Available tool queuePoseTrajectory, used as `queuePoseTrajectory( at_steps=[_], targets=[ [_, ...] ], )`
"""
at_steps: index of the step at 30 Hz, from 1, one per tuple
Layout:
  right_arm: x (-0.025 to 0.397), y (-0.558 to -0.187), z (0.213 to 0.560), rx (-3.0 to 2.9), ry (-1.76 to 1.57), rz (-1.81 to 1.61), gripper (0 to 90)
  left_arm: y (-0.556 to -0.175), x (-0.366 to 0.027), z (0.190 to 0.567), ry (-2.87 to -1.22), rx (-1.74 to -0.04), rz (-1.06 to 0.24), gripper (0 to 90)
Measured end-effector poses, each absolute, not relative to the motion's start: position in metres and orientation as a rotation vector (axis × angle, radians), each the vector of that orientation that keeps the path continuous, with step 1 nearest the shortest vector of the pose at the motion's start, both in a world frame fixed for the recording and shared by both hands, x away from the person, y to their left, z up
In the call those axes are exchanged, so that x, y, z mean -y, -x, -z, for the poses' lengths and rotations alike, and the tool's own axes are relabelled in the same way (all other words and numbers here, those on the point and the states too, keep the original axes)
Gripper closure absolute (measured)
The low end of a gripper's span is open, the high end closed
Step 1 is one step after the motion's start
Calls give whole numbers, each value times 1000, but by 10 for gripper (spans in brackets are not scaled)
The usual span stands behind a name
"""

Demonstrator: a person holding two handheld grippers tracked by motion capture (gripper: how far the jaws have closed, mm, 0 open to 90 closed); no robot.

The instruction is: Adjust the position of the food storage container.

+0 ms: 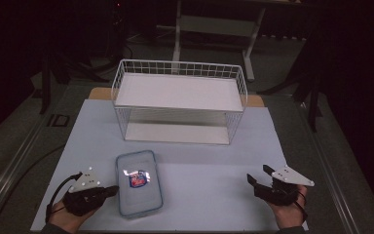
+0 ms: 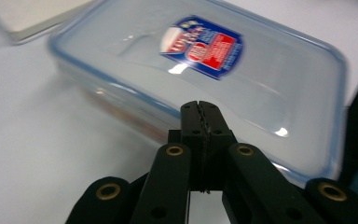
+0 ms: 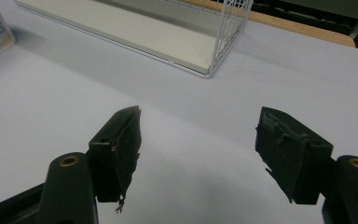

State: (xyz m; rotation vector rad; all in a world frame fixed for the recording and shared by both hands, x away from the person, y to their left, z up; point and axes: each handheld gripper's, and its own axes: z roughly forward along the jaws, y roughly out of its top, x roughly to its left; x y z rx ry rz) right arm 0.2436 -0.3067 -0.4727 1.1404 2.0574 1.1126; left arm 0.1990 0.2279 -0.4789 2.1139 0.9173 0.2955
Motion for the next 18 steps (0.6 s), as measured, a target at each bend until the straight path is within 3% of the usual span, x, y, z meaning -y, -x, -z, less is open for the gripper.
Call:
queuePoseTrajectory(
  at_steps=[9, 18],
  targets=[
    [304, -245, 474, -2065, -1136, -1109, 308, -200, -194, 481, -2132, -806, -214, 898],
    [304, -245, 474, -2067, -1138, -1107, 308, -211, -158, 480, -2164, -719, -243, 898]
  ],
)
